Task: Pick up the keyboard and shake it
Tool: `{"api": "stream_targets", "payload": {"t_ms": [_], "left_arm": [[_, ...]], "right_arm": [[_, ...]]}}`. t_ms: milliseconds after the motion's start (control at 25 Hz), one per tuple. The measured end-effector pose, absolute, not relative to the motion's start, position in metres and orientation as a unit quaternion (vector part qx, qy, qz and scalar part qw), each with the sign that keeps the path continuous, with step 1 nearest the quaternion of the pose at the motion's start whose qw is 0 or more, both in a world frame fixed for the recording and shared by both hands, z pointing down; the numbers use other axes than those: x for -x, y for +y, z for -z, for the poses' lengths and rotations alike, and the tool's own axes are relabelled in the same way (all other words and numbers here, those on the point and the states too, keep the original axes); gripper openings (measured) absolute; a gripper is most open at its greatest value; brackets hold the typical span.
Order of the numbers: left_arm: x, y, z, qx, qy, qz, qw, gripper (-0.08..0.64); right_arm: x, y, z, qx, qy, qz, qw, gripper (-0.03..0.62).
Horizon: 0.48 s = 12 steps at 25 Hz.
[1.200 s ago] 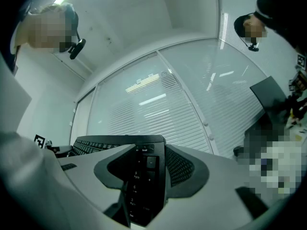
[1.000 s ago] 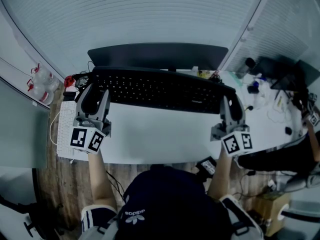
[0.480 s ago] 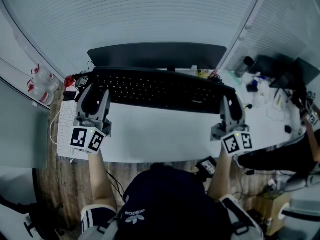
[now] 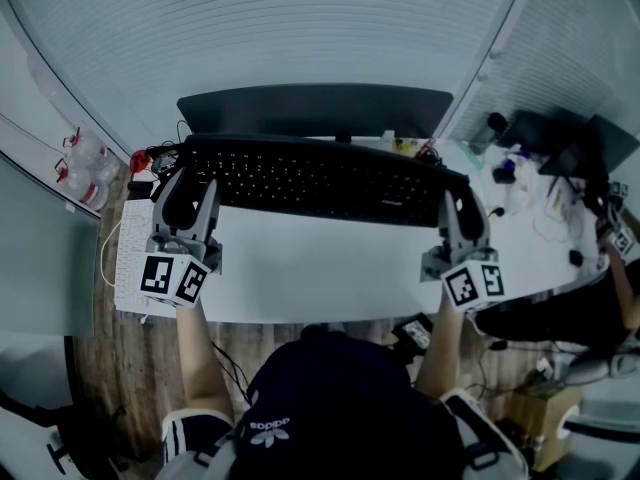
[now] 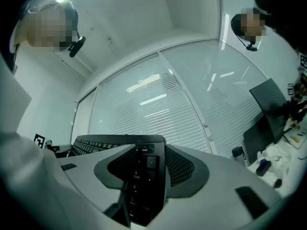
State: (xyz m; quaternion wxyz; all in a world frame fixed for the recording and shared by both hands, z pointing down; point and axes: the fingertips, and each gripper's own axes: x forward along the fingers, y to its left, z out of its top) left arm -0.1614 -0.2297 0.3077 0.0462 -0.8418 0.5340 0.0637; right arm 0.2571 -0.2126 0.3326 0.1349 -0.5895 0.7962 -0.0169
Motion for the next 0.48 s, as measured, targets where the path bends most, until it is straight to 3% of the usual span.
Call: {"api": "stream_targets", "payload": {"t_ms": [480], "left_arm": [[0.163,-0.231,-0.311,0.841,0.536,-0.062,0.042,0.218]], "right_arm": [[-0.255,-0.214,-0.332,0.587,0.798,0.019,0.131,0.186]]}}
